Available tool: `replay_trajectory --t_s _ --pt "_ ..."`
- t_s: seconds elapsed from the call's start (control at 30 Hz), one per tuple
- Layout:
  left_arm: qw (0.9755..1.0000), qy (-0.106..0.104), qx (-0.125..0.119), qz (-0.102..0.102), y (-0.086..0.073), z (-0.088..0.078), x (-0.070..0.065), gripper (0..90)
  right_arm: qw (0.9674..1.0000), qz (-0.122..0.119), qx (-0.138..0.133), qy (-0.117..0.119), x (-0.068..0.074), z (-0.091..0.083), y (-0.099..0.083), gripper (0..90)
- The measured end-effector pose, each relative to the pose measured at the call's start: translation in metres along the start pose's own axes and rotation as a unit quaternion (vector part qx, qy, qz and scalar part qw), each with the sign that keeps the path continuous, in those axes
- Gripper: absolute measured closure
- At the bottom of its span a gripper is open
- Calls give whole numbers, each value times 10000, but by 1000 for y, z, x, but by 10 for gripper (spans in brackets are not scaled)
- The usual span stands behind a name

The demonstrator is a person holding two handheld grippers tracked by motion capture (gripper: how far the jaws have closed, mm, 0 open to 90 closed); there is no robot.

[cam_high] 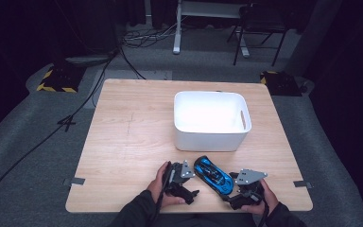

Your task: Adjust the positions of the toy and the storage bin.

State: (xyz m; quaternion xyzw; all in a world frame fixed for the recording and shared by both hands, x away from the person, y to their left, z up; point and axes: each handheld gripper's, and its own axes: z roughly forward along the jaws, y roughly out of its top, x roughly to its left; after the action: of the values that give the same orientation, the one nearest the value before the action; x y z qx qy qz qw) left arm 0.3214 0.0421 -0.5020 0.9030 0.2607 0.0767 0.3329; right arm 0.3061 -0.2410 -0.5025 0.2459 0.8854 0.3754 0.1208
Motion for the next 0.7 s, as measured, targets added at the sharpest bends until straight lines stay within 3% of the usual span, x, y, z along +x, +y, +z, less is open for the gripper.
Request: replay_trajectory --t_s 0.1,0.2,0.33,0.4,0.43,0.53,0.7 --pt "9999 141 -17 -58 -16 -14 11 4 10000 -16 8 27 -5 -2 -1 144" --pt "9991 263 -4 -330 -33 -28 22 4 10000 68 -19 -11 -10 -3 -3 150" --pt "9973 520 -28 -526 -56 -48 44 5 9999 137 1 -24 -17 -4 -4 146" --pt "9971 486 10 -586 -61 -53 48 5 9999 140 3 -33 -20 -5 -5 146" --pt "9959 633 -44 -645 -72 -62 58 5 9999 144 13 -33 -21 -5 -5 145" --pt "9950 676 -99 -727 -83 -71 67 5 9999 92 25 -33 -25 -6 -6 138" --pt "9910 885 -112 -996 -104 -88 84 5 9998 93 20 -146 -35 -10 -9 120"
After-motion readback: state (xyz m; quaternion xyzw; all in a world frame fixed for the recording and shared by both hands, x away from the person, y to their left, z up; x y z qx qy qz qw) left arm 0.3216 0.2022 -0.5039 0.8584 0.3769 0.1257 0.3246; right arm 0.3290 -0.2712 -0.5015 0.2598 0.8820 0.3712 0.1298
